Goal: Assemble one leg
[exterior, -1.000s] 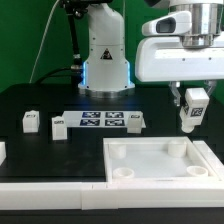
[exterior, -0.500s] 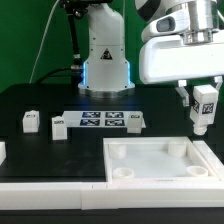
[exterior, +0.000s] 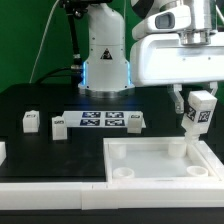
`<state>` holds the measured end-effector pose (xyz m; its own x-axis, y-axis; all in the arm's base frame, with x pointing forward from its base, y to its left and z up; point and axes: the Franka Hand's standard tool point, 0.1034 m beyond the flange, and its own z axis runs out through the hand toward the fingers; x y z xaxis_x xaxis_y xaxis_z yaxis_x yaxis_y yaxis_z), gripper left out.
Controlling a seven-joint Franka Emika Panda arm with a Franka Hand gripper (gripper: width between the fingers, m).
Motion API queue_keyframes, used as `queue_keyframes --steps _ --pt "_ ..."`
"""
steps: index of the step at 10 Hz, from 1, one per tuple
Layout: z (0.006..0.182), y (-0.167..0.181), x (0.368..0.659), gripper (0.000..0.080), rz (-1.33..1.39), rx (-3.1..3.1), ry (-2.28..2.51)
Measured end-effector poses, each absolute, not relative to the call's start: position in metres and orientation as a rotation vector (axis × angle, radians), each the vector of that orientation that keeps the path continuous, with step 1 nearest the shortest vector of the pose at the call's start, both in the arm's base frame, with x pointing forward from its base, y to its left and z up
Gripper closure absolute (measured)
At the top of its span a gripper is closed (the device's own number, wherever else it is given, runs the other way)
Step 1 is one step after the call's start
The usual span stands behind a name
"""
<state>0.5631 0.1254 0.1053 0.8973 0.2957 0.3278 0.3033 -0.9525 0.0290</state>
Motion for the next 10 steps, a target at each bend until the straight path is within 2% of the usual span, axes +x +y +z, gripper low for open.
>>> queue_keyframes --steps 4,5,6,7,10 --pt "0.103 0.127 0.560 0.0509 -0.517 -3.036 -0.486" --pt "0.098 0.127 0.561 0.0509 -0.556 -3.025 -0.483" --pt "0.088 0.125 0.568 0.0509 -0.554 -3.028 -0.495" --pt "0.086 0.122 0.584 0.0509 -0.569 -3.027 -0.523" --pt "0.088 0.118 0.609 0.0509 -0.581 -3.031 -0.535"
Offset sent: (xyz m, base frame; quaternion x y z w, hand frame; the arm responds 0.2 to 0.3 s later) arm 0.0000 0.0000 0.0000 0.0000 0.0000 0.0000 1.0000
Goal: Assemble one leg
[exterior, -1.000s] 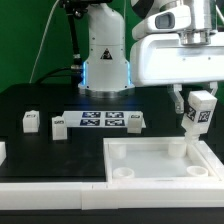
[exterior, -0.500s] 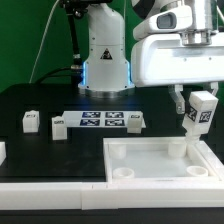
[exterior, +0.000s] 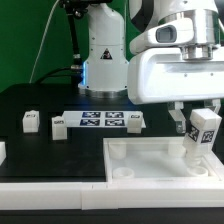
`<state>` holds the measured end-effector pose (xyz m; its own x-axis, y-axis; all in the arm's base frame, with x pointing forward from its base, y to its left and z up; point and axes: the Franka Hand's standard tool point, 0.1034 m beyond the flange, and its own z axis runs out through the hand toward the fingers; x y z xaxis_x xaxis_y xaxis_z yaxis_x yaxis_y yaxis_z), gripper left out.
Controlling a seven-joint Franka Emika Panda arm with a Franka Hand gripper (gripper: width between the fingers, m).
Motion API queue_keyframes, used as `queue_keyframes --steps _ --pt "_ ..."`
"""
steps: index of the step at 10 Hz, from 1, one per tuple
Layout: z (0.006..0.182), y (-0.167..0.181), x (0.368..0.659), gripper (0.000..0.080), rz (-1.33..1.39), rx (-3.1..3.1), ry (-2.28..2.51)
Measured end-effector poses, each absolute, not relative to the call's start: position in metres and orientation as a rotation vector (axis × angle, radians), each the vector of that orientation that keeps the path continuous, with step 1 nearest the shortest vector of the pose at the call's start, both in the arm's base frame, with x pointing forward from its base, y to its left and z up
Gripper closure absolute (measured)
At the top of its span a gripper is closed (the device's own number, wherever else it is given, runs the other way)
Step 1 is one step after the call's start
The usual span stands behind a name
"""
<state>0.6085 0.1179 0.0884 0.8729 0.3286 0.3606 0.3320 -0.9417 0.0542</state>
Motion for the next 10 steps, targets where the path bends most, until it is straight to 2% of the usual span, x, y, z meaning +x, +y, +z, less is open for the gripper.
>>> queue_keyframes --steps 5,10 --pt "0.0853 0.1194 0.6076 0.0509 -0.608 -3.022 -0.537" --pt "0.0812 0.1253 0.6124 0.0509 -0.888 -2.930 -0.544"
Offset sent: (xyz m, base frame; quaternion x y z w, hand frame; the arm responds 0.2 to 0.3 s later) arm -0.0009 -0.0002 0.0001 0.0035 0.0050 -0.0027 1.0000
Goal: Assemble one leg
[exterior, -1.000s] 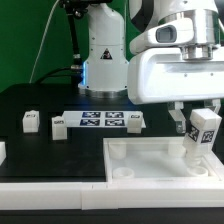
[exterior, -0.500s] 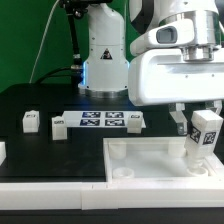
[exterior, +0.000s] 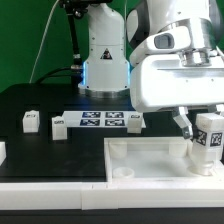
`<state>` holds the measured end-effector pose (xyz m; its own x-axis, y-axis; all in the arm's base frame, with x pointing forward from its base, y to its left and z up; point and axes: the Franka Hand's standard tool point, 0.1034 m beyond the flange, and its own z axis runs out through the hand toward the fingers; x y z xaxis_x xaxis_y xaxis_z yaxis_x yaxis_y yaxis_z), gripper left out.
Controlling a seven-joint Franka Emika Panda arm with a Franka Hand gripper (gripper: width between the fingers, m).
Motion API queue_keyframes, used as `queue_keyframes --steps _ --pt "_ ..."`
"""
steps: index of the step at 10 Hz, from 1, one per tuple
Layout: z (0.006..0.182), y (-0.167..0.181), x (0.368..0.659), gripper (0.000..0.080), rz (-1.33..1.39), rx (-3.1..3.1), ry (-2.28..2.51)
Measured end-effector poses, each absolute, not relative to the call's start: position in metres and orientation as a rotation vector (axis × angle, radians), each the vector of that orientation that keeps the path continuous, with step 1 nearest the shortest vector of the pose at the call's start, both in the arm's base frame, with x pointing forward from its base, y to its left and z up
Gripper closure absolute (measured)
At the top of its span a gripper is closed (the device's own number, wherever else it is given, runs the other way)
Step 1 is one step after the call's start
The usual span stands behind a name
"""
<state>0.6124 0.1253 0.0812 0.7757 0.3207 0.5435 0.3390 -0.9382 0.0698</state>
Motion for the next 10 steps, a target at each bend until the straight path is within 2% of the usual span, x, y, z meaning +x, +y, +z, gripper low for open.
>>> queue_keyframes --steps 6,10 --pt "0.085 0.124 0.607 0.0509 -0.851 -2.944 -0.561" --pt "0.075 0.120 0.600 0.0509 -0.859 -2.941 -0.580"
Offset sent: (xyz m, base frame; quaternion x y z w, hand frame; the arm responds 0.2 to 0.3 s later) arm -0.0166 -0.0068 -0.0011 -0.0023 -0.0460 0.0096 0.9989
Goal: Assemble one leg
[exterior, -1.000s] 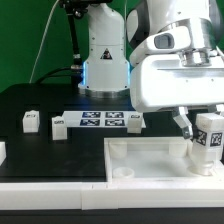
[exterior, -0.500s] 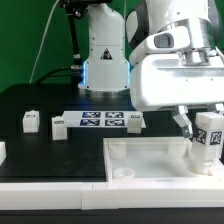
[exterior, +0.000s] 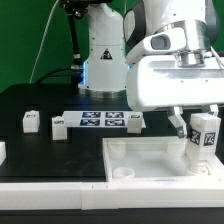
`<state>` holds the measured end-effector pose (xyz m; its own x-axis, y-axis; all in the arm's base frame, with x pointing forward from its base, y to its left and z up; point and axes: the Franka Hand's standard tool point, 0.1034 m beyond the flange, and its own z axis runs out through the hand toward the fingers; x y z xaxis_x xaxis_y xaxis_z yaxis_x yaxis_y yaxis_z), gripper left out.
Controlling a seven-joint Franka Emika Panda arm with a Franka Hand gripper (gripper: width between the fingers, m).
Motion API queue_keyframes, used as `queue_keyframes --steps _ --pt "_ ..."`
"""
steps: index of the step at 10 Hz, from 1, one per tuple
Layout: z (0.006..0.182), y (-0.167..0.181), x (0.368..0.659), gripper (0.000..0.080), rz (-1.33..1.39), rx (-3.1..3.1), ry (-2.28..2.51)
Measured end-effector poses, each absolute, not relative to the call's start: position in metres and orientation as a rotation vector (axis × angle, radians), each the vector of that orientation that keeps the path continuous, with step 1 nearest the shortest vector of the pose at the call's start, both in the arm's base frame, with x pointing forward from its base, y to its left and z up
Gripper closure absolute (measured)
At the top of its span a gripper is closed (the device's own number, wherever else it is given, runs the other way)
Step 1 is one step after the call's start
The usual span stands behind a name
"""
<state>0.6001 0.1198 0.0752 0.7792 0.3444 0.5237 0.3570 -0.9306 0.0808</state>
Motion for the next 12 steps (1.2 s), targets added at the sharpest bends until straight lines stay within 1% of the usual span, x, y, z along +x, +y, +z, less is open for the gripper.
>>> queue_keyframes --steps 2,7,8,9,10,11,12 --pt "0.0698 0.1190 0.5984 0.0509 -0.854 -2.943 -0.593" --pt "0.0680 0.1189 0.6004 0.0509 -0.889 -2.934 -0.610" --pt "0.0671 0.1187 0.5998 0.0419 -0.883 -2.936 -0.613" --pt "0.0671 0.1187 0.5998 0.0240 -0.883 -2.935 -0.616" --pt "0.0670 0.1187 0.5997 0.0178 -0.883 -2.936 -0.619" --pt "0.0669 0.1186 0.5997 0.0178 -0.883 -2.935 -0.622" --pt "0.0669 0.1186 0.5997 0.0155 -0.883 -2.935 -0.626"
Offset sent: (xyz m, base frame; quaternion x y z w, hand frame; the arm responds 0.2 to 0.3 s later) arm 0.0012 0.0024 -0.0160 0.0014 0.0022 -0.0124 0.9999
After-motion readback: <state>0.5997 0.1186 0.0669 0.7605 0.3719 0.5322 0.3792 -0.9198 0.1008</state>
